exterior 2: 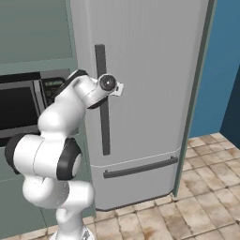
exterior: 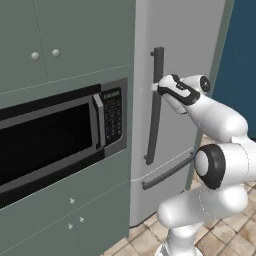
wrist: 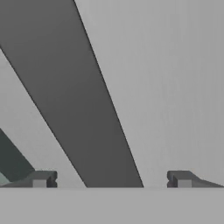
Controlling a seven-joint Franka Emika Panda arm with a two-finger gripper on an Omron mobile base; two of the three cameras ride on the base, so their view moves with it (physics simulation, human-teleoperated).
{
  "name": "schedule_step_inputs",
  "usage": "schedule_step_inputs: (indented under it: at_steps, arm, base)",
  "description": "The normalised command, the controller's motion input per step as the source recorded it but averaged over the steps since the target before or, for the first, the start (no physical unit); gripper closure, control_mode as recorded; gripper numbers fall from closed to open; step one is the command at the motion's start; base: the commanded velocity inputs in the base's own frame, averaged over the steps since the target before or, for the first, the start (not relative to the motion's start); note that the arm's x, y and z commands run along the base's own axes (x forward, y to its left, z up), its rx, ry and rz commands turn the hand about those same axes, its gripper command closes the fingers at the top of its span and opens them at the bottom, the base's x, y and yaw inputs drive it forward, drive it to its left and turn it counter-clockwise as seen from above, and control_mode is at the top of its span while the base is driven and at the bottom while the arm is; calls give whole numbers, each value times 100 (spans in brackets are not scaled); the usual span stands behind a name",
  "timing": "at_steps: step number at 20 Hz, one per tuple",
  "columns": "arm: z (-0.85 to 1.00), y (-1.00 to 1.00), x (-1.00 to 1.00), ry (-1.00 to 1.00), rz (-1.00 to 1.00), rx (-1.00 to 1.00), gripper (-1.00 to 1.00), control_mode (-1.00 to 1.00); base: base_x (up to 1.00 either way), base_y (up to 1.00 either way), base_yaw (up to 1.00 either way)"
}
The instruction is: There is a bowl on the dining counter. Grab a lemon wedge from the fridge and place it in the bowl. Then get the liquor bottle and glass cup from the cabinet and place them next to the bowl.
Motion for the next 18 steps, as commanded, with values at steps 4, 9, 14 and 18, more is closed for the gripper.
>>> schedule_step_inputs:
  at_steps: [4,9,14,18]
  arm:
    - [0,0,37,0,6,2,-100,-100]
    - [0,0,32,0,6,0,-100,-100]
    - [0,4,30,0,6,0,-100,-100]
    - [0,26,29,0,5,0,-100,-100]
  base:
    - [0,0,0]
    - [0,0,0]
    - [0,0,0]
    - [0,0,0]
